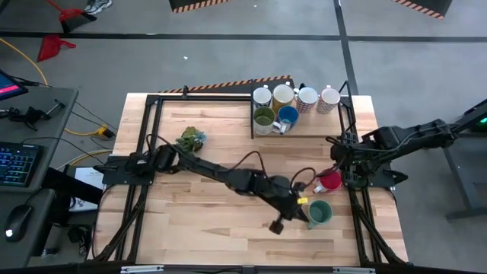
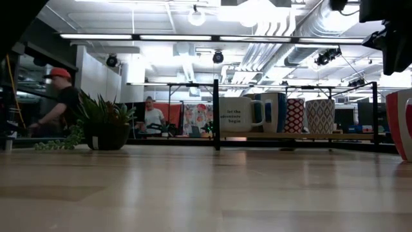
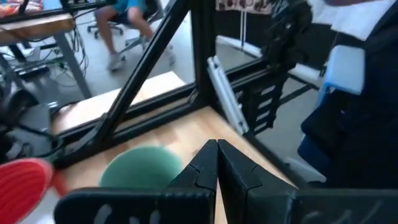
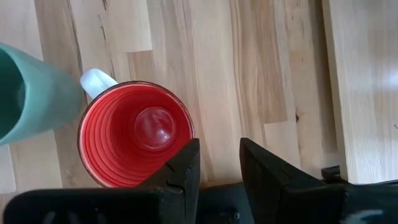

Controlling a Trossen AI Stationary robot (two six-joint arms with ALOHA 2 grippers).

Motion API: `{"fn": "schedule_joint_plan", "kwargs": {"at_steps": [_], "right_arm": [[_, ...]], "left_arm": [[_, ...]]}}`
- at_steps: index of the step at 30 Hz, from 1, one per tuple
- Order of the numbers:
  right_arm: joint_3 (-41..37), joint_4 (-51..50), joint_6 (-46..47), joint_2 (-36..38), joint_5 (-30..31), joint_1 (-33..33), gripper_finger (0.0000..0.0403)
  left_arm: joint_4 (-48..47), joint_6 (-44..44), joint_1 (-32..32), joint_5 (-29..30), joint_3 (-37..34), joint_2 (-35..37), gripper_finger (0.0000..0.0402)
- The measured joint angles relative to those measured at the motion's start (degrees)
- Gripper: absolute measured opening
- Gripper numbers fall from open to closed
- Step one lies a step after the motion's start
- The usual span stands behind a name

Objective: Place coffee mugs
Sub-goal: Put the green mug on the shelf

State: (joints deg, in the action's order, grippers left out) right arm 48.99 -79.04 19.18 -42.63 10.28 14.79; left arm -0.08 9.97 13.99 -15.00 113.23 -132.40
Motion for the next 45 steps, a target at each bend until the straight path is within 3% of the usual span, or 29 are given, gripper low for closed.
{"fn": "schedule_joint_plan", "kwargs": {"at_steps": [8,13,21,45], "right_arm": [[0.0,-0.1,0.0,0.8,-0.1,0.0,0.0094],[0.0,-0.3,-0.1,0.8,-1.1,0.0,0.0094],[0.0,-0.7,-0.2,0.8,-2.1,0.0,0.0094],[0.0,-1.3,-2.8,0.8,-2.1,0.0,0.0094]], "left_arm": [[11.0,-4.9,5.1,7.2,3.6,-7.8,0.0000],[12.0,-5.3,6.1,12.6,9.8,-14.3,0.0000],[13.8,-7.8,6.1,12.8,19.1,-22.8,0.0000],[10.8,-13.0,5.6,14.7,20.0,-23.9,0.0000]]}}
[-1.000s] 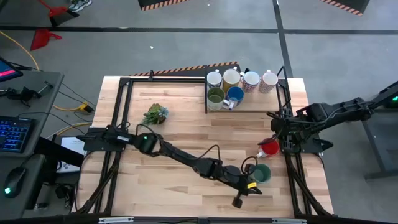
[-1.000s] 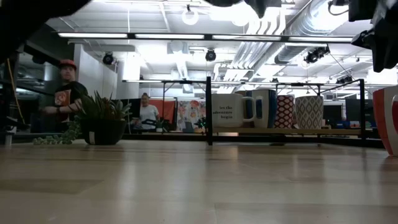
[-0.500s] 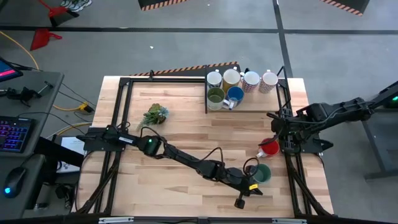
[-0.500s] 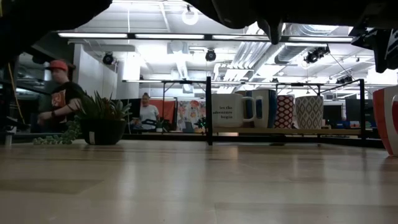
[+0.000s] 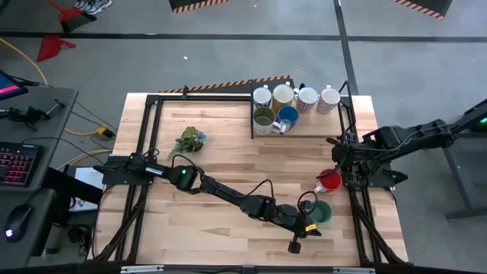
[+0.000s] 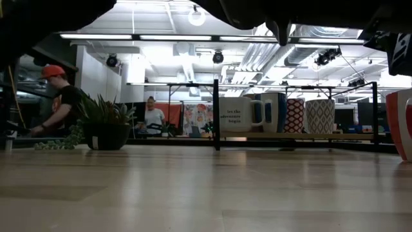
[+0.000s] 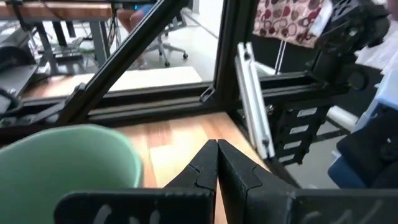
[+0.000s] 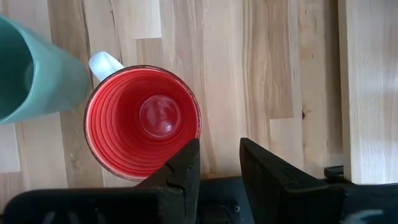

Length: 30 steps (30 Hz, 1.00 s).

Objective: Place coffee mugs
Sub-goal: Put the green mug on the shelf

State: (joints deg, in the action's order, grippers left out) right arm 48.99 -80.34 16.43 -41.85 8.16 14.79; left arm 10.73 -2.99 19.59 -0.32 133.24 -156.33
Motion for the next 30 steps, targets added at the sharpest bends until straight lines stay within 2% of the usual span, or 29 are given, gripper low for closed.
{"fn": "schedule_joint_plan", "kwargs": {"at_steps": [18,30], "right_arm": [[0.0,0.0,0.0,0.0,-0.1,0.0,0.0094],[0.0,-0.4,0.0,0.0,-2.5,0.0,0.0094]], "left_arm": [[-7.1,-2.9,-2.7,1.5,0.0,0.3,0.0000],[-8.3,-2.9,-4.1,2.6,0.1,0.3,0.0000]]}}
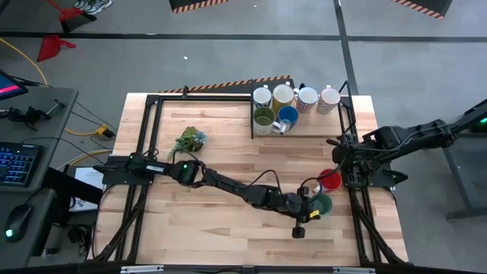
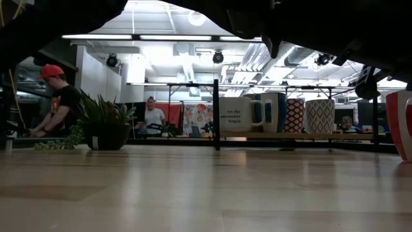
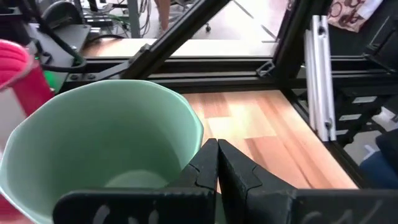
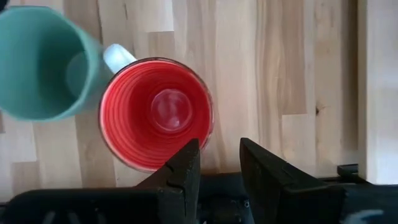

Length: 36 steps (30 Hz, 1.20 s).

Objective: Place coffee mugs
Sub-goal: Put the green mug on the shelf

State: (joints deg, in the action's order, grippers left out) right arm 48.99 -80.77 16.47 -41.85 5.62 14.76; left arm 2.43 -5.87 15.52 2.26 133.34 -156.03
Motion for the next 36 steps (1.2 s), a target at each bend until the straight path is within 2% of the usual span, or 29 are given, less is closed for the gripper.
{"fn": "schedule_joint_plan", "kwargs": {"at_steps": [36], "right_arm": [[0.0,-2.0,0.0,0.0,-1.3,0.0,0.0094]], "left_arm": [[-3.6,0.2,-5.9,-0.5,0.0,0.0,0.0000]]}}
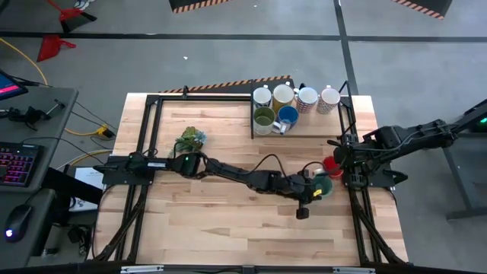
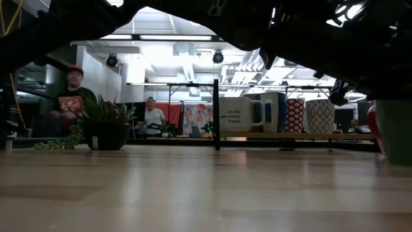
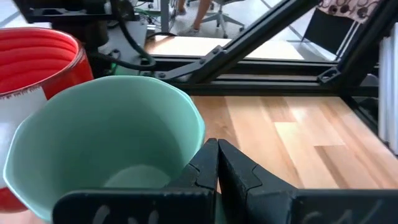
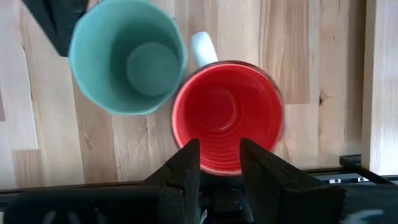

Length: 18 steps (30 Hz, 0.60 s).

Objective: Place coffee mugs
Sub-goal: Put the green mug on the shelf

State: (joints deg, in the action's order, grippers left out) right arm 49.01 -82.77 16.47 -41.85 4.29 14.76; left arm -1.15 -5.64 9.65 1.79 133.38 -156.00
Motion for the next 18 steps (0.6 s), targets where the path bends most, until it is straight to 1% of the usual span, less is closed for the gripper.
{"fn": "schedule_joint_plan", "kwargs": {"at_steps": [11,18], "right_arm": [[0.0,-1.2,0.1,0.0,0.0,0.0,0.0094],[0.0,-1.7,0.1,0.0,-0.3,0.0,0.0094]], "left_arm": [[-0.2,1.2,-2.1,0.1,-0.1,0.0,0.0000],[-1.3,0.2,-3.4,0.3,-0.1,0.1,0.0000]]}}
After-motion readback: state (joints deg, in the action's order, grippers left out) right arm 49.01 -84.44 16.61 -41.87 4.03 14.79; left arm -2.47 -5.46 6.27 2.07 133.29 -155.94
